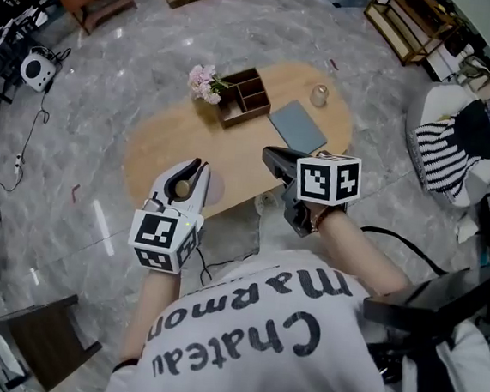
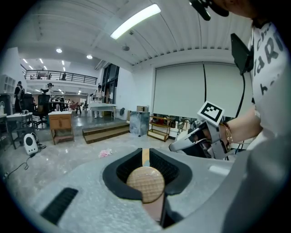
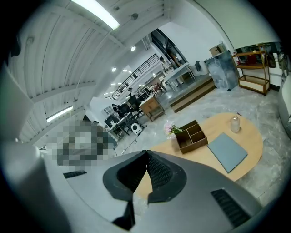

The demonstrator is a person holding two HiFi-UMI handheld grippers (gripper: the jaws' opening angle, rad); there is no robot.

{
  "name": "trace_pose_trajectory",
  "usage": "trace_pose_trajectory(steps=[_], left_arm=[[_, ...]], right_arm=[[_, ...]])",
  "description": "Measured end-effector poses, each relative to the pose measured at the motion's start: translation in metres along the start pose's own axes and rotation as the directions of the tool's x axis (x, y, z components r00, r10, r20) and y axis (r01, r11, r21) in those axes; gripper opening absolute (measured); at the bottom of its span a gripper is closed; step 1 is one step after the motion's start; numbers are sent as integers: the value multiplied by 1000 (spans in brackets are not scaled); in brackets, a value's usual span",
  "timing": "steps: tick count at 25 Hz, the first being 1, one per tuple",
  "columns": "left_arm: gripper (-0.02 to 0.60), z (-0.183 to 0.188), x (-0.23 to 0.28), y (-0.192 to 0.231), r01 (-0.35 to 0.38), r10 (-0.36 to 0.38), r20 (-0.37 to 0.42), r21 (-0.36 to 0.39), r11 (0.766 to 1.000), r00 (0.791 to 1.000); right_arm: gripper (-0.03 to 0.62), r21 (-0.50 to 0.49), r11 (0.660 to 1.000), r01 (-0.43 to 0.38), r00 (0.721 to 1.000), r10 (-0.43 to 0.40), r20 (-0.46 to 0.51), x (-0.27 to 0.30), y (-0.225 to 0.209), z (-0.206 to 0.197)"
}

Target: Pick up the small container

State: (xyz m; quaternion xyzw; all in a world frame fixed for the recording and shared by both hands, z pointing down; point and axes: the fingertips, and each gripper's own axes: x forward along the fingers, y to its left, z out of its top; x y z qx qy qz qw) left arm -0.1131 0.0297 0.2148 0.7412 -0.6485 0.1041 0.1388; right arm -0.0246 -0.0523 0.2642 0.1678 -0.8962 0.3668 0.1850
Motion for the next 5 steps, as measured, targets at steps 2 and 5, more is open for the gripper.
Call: trace_pose_trajectory(steps=[2,5], left_arm=[[58,2,23,13,-9,9,-11,-1,1000,1000],[58,2,62,33,-27,27,-31,-3,1000,999]], right_arm=[[12,-2,1000,2,1000,-2,-10,14,-18,15],[12,1,1000,10,1000,-10,-29,35,-50,38]])
